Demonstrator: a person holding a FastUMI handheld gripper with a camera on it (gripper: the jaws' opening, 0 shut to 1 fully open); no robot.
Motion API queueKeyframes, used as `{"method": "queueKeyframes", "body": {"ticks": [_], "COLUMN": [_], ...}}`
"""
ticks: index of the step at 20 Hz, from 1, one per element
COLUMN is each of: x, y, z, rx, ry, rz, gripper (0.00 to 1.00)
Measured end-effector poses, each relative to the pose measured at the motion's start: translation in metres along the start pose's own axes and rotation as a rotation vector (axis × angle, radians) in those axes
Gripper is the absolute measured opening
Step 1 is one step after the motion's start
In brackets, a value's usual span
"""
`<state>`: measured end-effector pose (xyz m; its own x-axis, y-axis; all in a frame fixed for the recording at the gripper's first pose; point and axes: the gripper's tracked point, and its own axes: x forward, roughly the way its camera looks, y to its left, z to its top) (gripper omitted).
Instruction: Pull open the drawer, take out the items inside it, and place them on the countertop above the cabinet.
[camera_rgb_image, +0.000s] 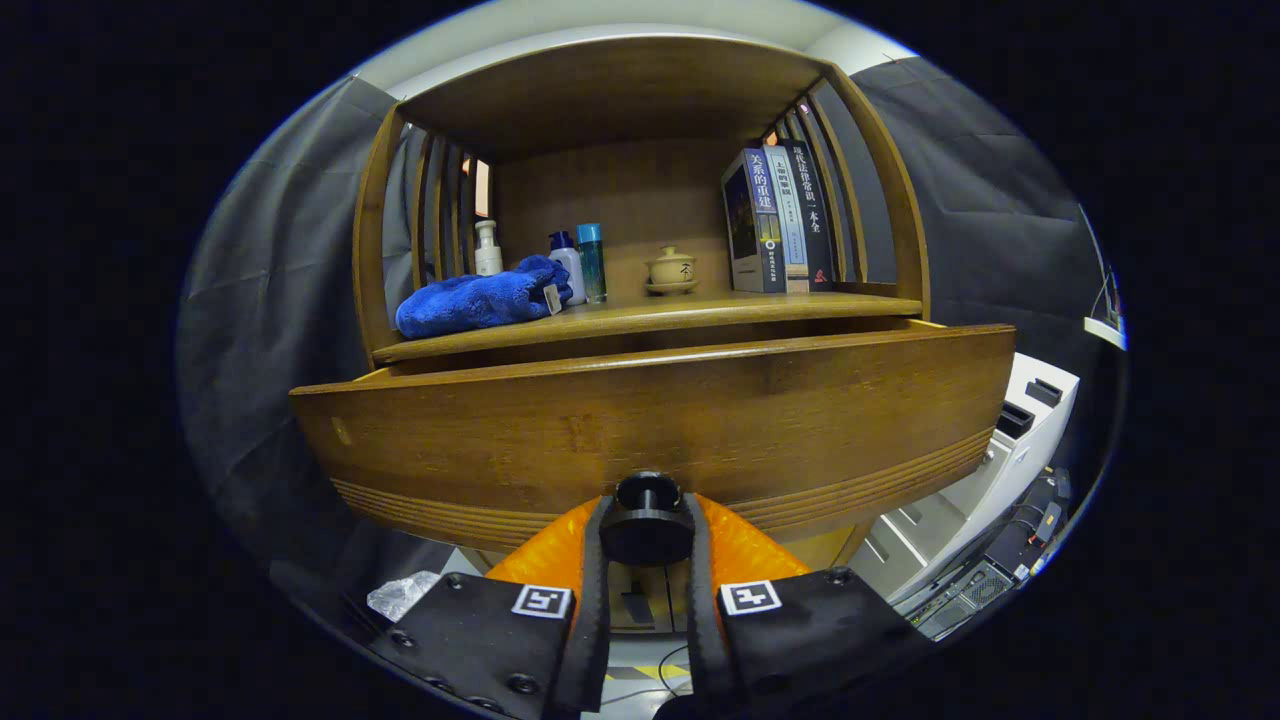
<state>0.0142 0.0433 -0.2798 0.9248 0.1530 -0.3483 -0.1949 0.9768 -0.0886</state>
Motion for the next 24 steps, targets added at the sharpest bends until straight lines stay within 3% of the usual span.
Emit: {"method": "queueKeyframes", "body": {"ticks": [14, 16, 24], "x": [-0.054, -0.055, -0.087], "y": [0.004, 0.004, 0.006], "z": [-0.021, -0.024, -0.037], "rx": [-0.011, -0.017, -0.025], "ry": [0.032, 0.039, 0.074], "rz": [0.005, 0.001, 0.002], "gripper": [0.41, 0.34, 0.34]}}
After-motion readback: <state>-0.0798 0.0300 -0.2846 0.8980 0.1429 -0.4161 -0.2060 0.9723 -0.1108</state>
